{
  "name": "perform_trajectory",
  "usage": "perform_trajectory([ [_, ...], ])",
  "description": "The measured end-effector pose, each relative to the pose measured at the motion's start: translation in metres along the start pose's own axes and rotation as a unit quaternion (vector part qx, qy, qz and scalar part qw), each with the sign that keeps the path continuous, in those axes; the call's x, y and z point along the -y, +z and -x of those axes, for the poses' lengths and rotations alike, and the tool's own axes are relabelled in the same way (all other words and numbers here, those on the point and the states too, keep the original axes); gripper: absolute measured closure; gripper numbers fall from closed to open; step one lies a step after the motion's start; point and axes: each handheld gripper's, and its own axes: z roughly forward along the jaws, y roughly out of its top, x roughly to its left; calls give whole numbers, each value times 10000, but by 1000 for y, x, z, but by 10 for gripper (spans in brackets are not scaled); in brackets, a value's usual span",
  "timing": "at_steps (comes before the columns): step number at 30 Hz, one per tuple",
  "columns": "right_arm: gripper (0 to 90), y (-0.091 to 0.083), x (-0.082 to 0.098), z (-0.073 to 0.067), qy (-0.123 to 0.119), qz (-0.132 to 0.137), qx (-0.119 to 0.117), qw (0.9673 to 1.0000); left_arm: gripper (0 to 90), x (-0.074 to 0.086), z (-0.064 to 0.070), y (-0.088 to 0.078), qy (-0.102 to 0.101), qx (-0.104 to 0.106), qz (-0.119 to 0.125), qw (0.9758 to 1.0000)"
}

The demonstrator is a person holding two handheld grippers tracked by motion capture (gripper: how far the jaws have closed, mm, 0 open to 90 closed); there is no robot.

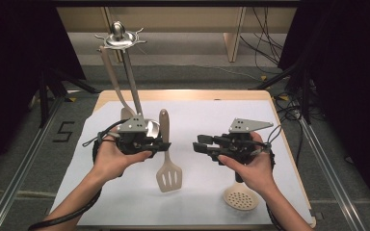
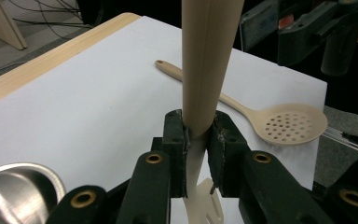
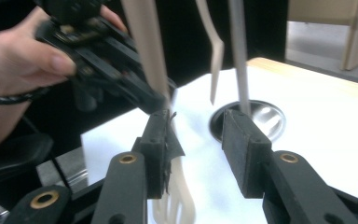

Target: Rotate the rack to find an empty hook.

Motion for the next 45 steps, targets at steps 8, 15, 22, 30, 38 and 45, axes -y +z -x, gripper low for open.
perform_trajectory([
  [8,618,-8,14,11,167,-89,581,9981,770,1,-7,-12,-73,-188,95,9998],
  [15,615,-13,21,17,215,-169,927,9953,770,0,-12,-21,-118,-287,138,9994],
  [22,607,-17,31,21,439,-306,1137,9921,770,-1,-18,-30,-147,-460,175,9987],
  [30,602,-21,40,26,348,-378,1289,9903,770,-5,-26,-41,-122,-637,228,9976],
  [38,595,-24,47,28,486,-455,1355,9885,770,-8,-35,-47,-142,-758,253,9967],
  [45,580,-24,49,29,475,-513,1427,9873,770,-12,-43,-48,-160,-817,263,9962],
])
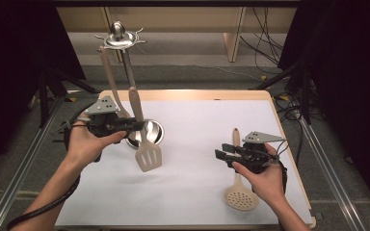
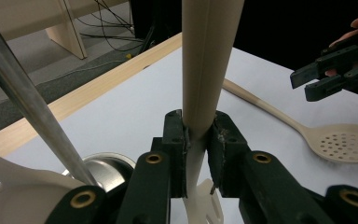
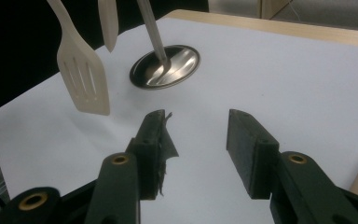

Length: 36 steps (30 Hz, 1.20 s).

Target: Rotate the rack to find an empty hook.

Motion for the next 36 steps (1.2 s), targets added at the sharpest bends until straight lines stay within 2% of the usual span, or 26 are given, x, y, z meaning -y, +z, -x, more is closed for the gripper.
perform_trajectory([
  [2,579,0,0,1,-51,2,33,10000,770,-2,-2,-1,25,-32,-43,10000],
  [4,578,0,1,-1,100,-7,41,9999,770,-5,-3,-1,7,-55,-14,10000],
  [10,576,-1,1,0,108,8,47,9999,770,-13,-9,-1,23,-138,43,9999],
  [12,576,0,1,3,-88,51,51,9999,770,-15,-10,-1,34,-160,47,9999],
  [14,575,-2,1,0,115,46,56,9999,770,-18,-12,-1,38,-184,53,9998],
  [15,575,-2,1,2,-57,31,119,9999,770,-19,-12,-1,35,-201,44,9998],
  [17,573,-2,1,4,-168,72,198,9996,770,-20,-14,-1,29,-226,58,9997],
  [22,565,0,2,3,-13,23,123,9999,770,-26,-19,-1,26,-257,78,9996],
  [25,562,0,2,4,-102,27,151,9998,770,-29,-20,-2,34,-293,38,9996],
  [26,560,0,2,3,-32,5,137,9999,770,-31,-20,-2,17,-290,49,9996],
  [31,558,0,2,4,0,-11,143,9999,770,-37,-24,-3,11,-307,62,9995],
  [32,557,0,3,1,186,-54,88,9998,770,-39,-24,-4,22,-341,36,9994],
  [35,556,0,3,1,198,-35,59,9998,770,-43,-28,-3,-3,-303,78,9995],
  [36,555,0,3,1,202,-33,52,9998,770,-44,-29,-4,4,-353,34,9994],
])
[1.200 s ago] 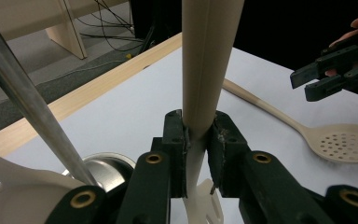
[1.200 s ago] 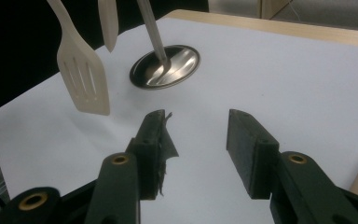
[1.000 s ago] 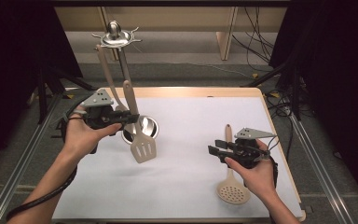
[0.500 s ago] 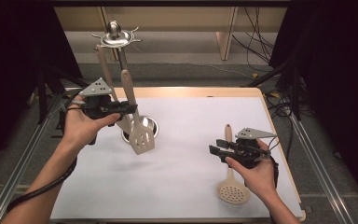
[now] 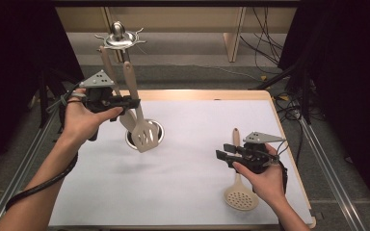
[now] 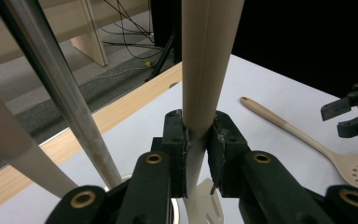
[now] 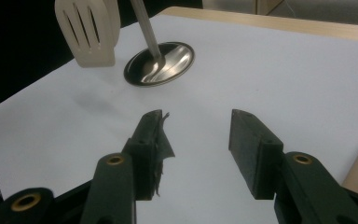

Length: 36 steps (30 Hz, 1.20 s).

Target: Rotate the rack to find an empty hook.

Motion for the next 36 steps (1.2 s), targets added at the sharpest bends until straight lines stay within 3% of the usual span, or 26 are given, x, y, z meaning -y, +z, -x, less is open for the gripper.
perform_trajectory([
  [1,555,0,0,0,-2,13,-14,10000,770,-1,-1,0,17,5,18,10000],
  [2,555,0,-1,3,-177,42,38,9998,770,-3,-2,0,23,-17,8,10000],
  [12,553,-1,-1,4,-243,66,117,9996,770,-13,-10,2,-5,-28,-27,10000],
  [13,553,-1,0,1,-68,16,65,10000,770,-14,-10,2,13,-61,-37,10000],
  [15,553,-1,0,1,-32,40,73,10000,770,-15,-12,2,3,-57,-17,10000],
  [20,553,0,0,2,-112,81,70,9999,770,-17,-15,3,-29,-84,-47,9999],
  [21,553,-1,0,1,-21,44,53,10000,770,-16,-16,3,-45,-89,-48,9999],
  [36,553,-1,0,2,58,-20,78,10000,769,-15,-28,8,-252,-82,-61,9996],
])
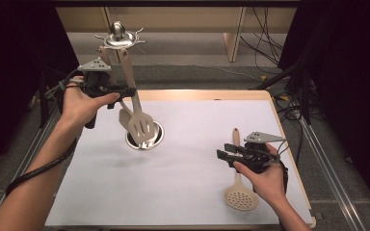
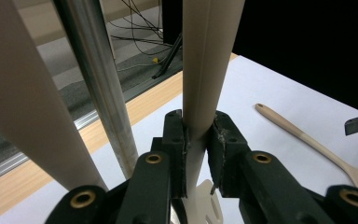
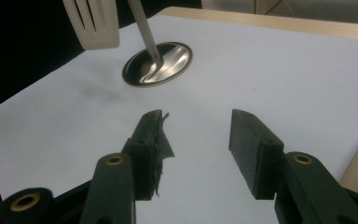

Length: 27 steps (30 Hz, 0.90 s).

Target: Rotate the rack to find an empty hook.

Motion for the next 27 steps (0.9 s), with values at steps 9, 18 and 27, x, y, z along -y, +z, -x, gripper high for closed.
perform_trajectory([
  [9,554,1,0,3,-146,54,-62,9999,764,1,-3,4,-228,17,22,9997],
  [18,553,-1,1,2,-50,-40,47,10000,742,4,-3,6,-328,-53,166,9993],
  [27,550,1,2,7,-218,97,14,9997,526,13,8,-14,-170,-392,536,9976],
])
